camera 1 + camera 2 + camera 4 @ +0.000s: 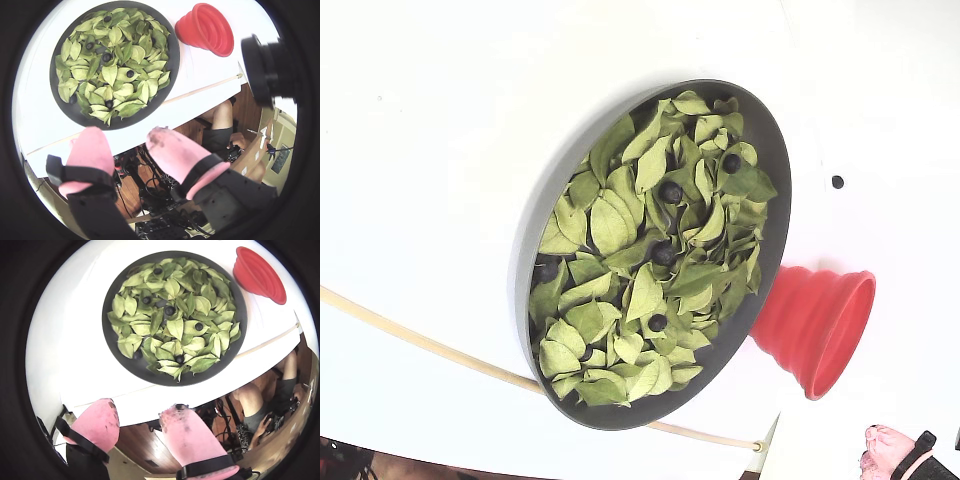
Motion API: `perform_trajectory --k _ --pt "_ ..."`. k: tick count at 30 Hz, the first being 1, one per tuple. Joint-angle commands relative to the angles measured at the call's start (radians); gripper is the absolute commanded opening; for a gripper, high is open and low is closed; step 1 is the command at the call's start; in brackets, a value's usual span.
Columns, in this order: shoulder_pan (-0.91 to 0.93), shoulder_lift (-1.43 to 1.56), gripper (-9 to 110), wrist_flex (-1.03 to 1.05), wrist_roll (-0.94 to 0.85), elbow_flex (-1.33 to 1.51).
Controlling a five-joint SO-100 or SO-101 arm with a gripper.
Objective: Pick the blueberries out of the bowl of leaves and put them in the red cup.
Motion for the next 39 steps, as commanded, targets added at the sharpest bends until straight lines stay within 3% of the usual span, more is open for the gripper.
perform_trajectory --k 1,39 --pt "0.005 0.003 16 -0.02 -0.011 -0.005" --pt "-0.054 -0.258 16 -0.322 -0.178 -0.009"
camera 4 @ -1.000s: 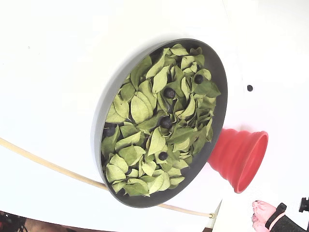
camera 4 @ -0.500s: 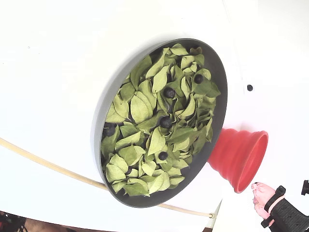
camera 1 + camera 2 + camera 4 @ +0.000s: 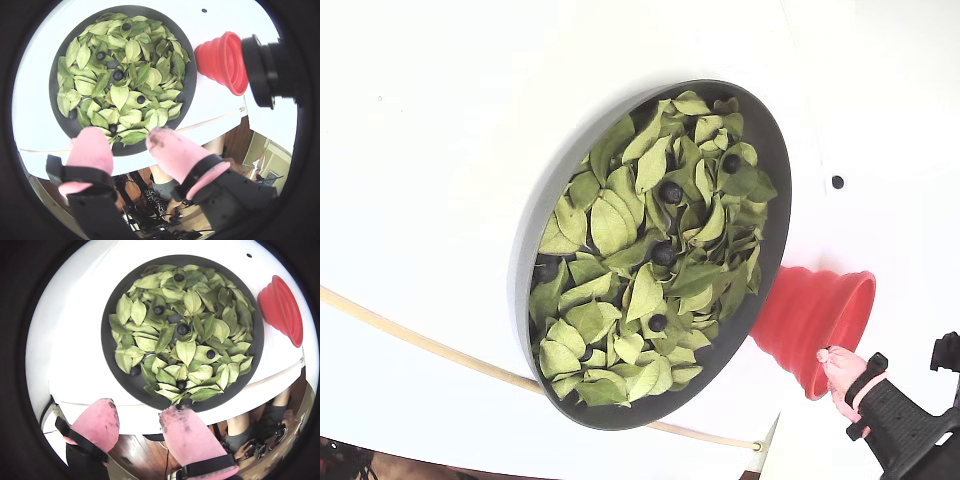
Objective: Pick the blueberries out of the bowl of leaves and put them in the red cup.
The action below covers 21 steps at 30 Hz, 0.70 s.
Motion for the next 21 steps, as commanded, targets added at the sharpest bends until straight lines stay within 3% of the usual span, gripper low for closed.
perform_trajectory --k 1,21 --pt "0.009 0.003 16 -0.029 -0.017 -0.041" --pt "-0.008 -0.117 16 -0.161 -0.086 -0.058"
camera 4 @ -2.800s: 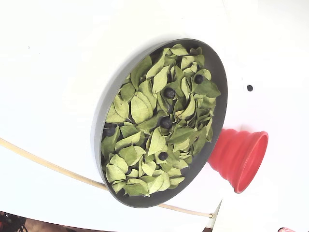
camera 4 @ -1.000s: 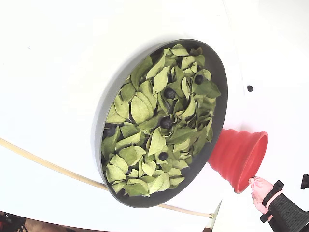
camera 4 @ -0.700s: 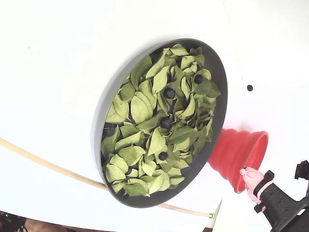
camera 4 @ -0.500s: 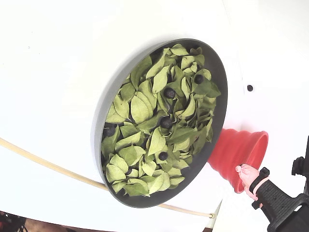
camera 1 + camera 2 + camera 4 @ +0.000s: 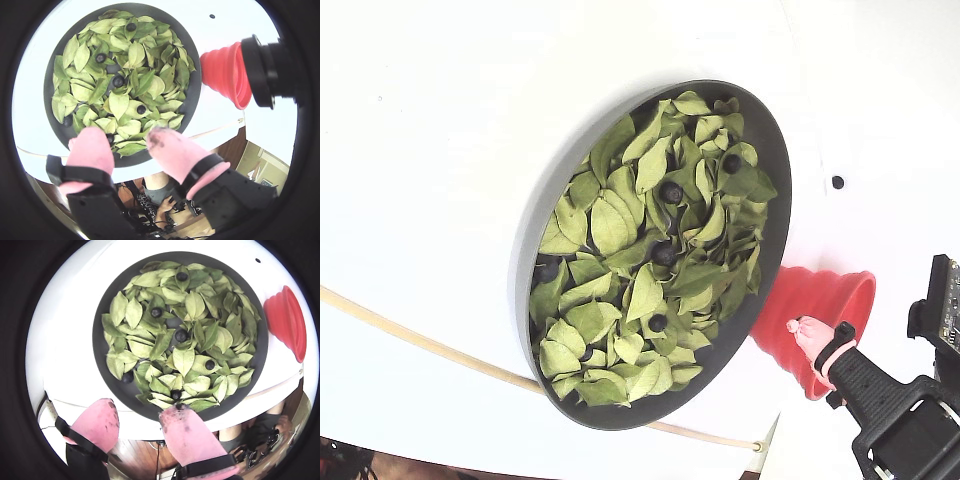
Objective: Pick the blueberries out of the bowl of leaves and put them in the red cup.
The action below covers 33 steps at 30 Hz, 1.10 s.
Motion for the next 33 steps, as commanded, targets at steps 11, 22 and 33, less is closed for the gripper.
perform_trajectory --k 11,22,33 --pt "-0.031 -0.095 16 -0.107 -0.021 -0.1" --pt "-0.032 -0.144 17 -0.161 -0.035 -0.109" --pt "-0.023 -0.239 16 -0.238 -0.043 -0.129"
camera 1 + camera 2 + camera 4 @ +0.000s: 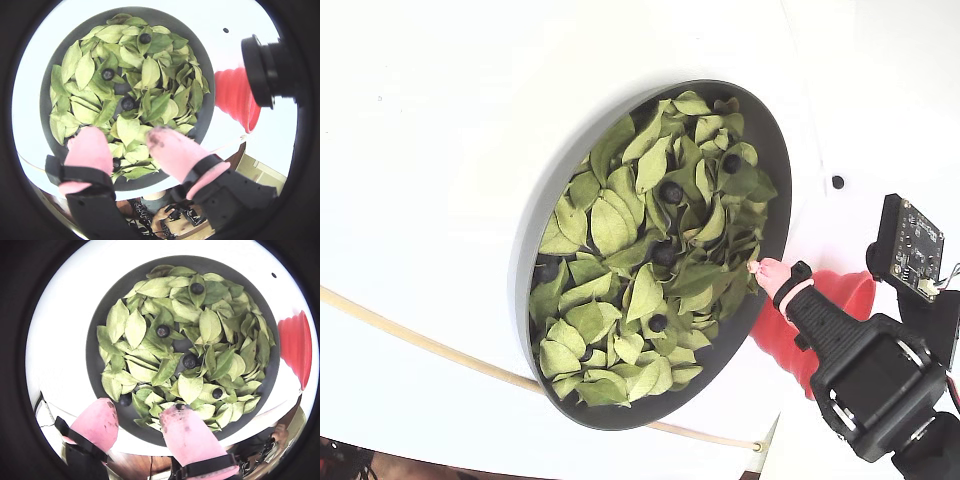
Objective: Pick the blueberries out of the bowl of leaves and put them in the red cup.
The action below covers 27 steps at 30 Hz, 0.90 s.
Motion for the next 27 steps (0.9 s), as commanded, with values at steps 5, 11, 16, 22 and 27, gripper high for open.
perform_trajectory --k 5,11,16,22,27 --pt "0.011 -0.017 17 -0.057 -0.005 -0.078" --pt "0.009 -0.071 17 -0.098 -0.006 -0.101" --pt "0.005 -0.106 17 -0.123 -0.008 -0.118" --pt "0.0 -0.144 17 -0.147 -0.006 -0.13" --pt "-0.002 -0.184 17 -0.179 -0.014 -0.132"
